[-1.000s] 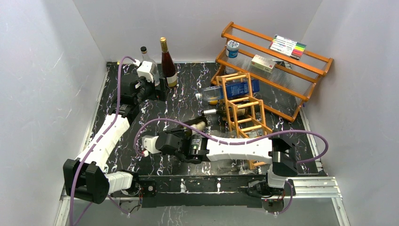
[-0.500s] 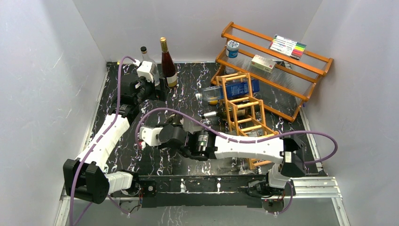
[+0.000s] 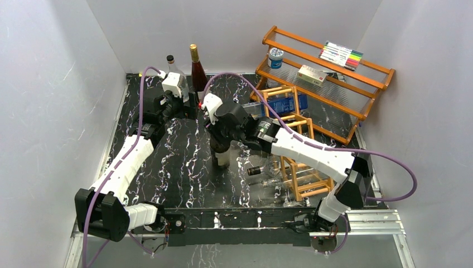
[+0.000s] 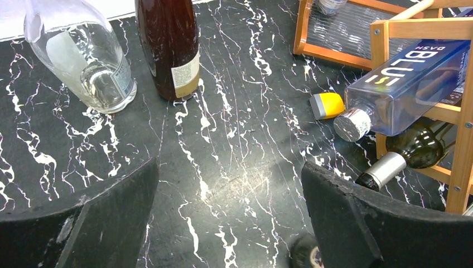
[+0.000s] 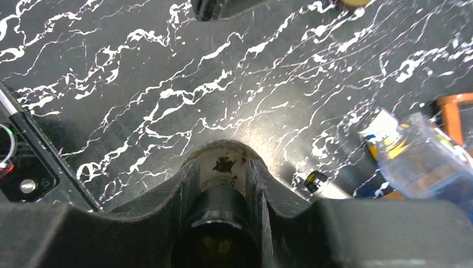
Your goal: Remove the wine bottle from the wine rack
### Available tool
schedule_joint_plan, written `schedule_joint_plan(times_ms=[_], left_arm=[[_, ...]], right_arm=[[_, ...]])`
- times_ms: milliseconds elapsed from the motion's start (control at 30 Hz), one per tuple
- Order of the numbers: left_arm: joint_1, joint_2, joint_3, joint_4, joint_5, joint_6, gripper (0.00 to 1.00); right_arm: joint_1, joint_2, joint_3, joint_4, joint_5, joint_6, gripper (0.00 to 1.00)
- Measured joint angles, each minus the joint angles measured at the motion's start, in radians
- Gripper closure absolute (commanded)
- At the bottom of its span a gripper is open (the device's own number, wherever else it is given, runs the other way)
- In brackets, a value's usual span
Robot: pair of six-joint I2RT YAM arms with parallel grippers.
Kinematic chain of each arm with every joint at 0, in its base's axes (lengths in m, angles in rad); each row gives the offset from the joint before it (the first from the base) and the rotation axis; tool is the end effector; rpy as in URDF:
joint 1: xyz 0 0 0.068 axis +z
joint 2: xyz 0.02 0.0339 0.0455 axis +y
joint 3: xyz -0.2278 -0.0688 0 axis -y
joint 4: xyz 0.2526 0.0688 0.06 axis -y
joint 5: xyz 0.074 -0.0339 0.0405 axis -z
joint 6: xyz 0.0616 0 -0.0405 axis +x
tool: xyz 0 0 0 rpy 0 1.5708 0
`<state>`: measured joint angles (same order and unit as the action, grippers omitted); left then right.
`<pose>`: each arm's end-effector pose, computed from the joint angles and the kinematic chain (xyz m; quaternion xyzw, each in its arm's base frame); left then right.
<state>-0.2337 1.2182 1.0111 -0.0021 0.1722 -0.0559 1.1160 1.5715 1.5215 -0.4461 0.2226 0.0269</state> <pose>0.3211 -0.0873 0.3061 0.1226 0.7663 -0.1566 0.6109 0.1850 0.3474 0.3248 -0.3936 0.7597 0.1949 0.4795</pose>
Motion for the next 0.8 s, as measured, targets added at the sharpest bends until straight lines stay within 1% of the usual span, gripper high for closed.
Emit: schedule_joint_plan(times_ms=[100,300,367,533,567,667,700,733,800], left_arm=[[0.000,0.000,0.000,0.000,-0.001,0.001,0.02],[0.000,0.000,0.000,0.000,-0.007,0.003,0.02],[0.000,0.000,0.000,0.001,-0.008,0.004,0.02],[0.000,0.000,0.000,0.001,-0.015,0.005,0.02],[-0.002,0.000,0.000,0.000,-0.018,0.006,0.02],[-0.011,0.000,0.001,-0.011,-0.028,0.004,0.02],[-0.013,0.000,0.004,-0.023,-0.029,-0.001,0.02],[-0.013,0.000,0.010,-0.038,-0.029,-0.010,0.02],[-0.013,-0.005,0.032,-0.087,-0.028,-0.036,0.02]], right_arm=[[-0.018,0.044,0.047,-0.063,-0.029,0.064,1.00],[-0.012,0.086,0.101,-0.090,-0.055,0.100,0.99],[-0.010,0.092,0.108,-0.090,-0.054,0.100,0.86],[-0.010,0.092,0.108,-0.091,-0.063,0.099,0.38],[-0.010,0.092,0.108,-0.092,-0.069,0.100,0.31],[-0.010,0.092,0.108,-0.093,-0.092,0.101,0.20],[-0.010,0.092,0.110,-0.095,-0.097,0.099,0.07],[-0.010,0.091,0.111,-0.095,-0.102,0.098,0.03],[-0.010,0.082,0.112,-0.097,-0.109,0.092,0.02]])
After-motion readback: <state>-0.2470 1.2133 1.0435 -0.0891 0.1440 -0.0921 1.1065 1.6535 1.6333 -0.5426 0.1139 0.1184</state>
